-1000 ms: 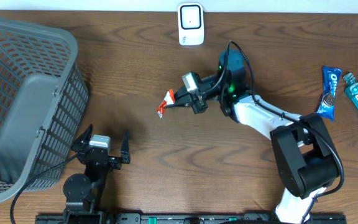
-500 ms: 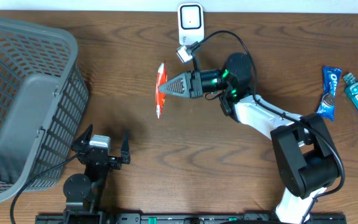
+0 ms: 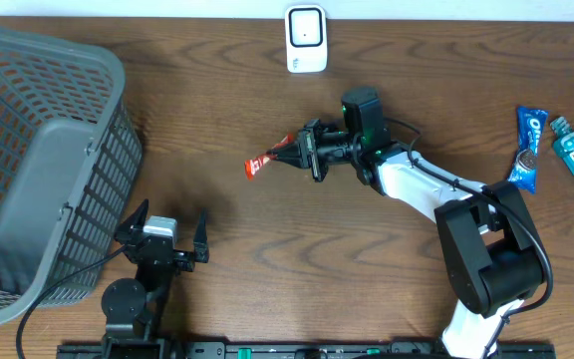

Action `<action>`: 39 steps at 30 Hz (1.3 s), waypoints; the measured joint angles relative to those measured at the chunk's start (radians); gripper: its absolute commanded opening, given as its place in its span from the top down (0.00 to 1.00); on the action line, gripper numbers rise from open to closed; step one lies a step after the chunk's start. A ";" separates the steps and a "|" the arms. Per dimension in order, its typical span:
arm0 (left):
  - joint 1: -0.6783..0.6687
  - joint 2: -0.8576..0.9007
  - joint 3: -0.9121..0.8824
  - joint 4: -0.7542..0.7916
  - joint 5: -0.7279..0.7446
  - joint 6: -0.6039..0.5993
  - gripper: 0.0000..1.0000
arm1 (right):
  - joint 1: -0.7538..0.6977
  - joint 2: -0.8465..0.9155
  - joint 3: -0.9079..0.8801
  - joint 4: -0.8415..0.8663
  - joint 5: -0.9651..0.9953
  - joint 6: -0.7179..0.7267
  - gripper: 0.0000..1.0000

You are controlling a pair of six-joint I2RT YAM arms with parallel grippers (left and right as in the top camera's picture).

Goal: Scan the item barcode
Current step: 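Hold the Nescafe stick up in front of the scanner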

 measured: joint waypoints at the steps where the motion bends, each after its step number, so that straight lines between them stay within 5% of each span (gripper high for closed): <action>1: 0.000 0.000 0.000 0.000 0.000 0.000 0.02 | -0.001 0.000 0.000 -0.002 0.018 0.022 0.99; 10: 0.000 0.000 0.000 0.000 0.000 0.000 0.02 | -0.039 0.000 0.005 0.003 0.368 0.103 0.98; 16: 0.000 0.000 0.000 0.000 0.000 0.000 0.02 | -0.050 0.001 0.137 -0.357 0.628 0.114 0.98; 23: 0.000 0.003 0.000 0.000 0.000 0.000 0.02 | -0.058 0.053 0.541 -0.602 0.919 0.081 0.98; 36: 0.000 0.004 0.000 0.000 0.000 0.000 0.02 | -0.108 0.438 1.028 -0.786 0.875 0.019 0.98; 39: 0.000 0.004 0.000 0.000 0.000 0.000 0.02 | -0.110 0.440 1.034 -0.818 0.843 -0.160 0.60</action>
